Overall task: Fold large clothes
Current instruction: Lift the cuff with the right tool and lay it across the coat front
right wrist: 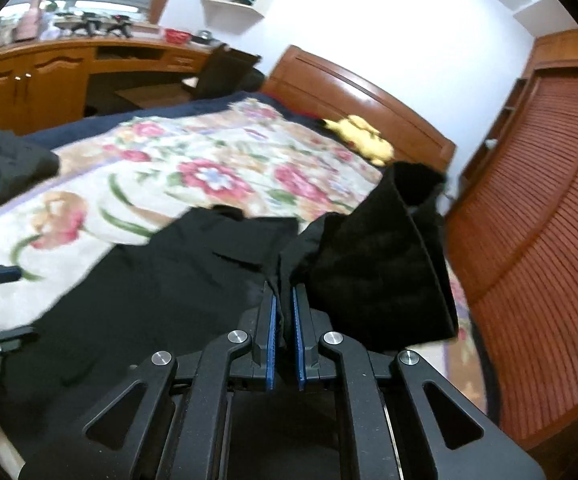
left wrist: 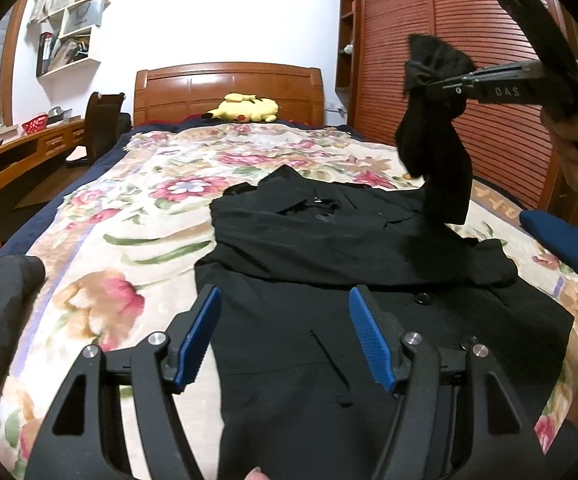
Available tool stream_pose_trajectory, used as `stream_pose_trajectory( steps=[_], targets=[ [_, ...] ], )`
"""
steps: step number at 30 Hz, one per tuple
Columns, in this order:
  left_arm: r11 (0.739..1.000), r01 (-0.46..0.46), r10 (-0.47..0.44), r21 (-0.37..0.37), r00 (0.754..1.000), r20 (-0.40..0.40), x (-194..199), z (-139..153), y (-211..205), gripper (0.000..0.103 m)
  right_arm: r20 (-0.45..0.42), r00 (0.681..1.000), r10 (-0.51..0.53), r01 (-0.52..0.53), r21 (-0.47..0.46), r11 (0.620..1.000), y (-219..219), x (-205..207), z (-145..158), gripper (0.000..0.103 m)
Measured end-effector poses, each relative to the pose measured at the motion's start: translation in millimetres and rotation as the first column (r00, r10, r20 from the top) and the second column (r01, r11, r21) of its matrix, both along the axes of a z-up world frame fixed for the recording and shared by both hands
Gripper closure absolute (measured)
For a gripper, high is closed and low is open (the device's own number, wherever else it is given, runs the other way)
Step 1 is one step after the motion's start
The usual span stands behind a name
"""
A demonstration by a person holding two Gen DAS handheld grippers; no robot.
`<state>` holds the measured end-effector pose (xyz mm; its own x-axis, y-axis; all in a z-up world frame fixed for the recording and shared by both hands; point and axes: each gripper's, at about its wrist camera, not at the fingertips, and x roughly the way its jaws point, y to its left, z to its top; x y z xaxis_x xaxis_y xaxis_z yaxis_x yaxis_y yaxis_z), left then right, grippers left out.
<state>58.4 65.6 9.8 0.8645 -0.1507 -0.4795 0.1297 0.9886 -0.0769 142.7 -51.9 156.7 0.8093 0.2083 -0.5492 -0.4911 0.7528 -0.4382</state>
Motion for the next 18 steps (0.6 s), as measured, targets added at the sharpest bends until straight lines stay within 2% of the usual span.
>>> stream_pose_trajectory(
  steps=[8, 18],
  targets=[
    [1.000, -0.030, 0.030, -0.009, 1.000, 0.003, -2, 0, 13, 0.037, -0.048, 0.992, 0.116, -0.116, 0.007, 0.993, 38, -27, -26, 0.098],
    [0.999, -0.045, 0.045, -0.005, 0.999, 0.002, -3, -1, 20, 0.037, -0.167, 0.977, 0.135, -0.135, 0.009, 0.991, 44, -37, -78, 0.098]
  ],
)
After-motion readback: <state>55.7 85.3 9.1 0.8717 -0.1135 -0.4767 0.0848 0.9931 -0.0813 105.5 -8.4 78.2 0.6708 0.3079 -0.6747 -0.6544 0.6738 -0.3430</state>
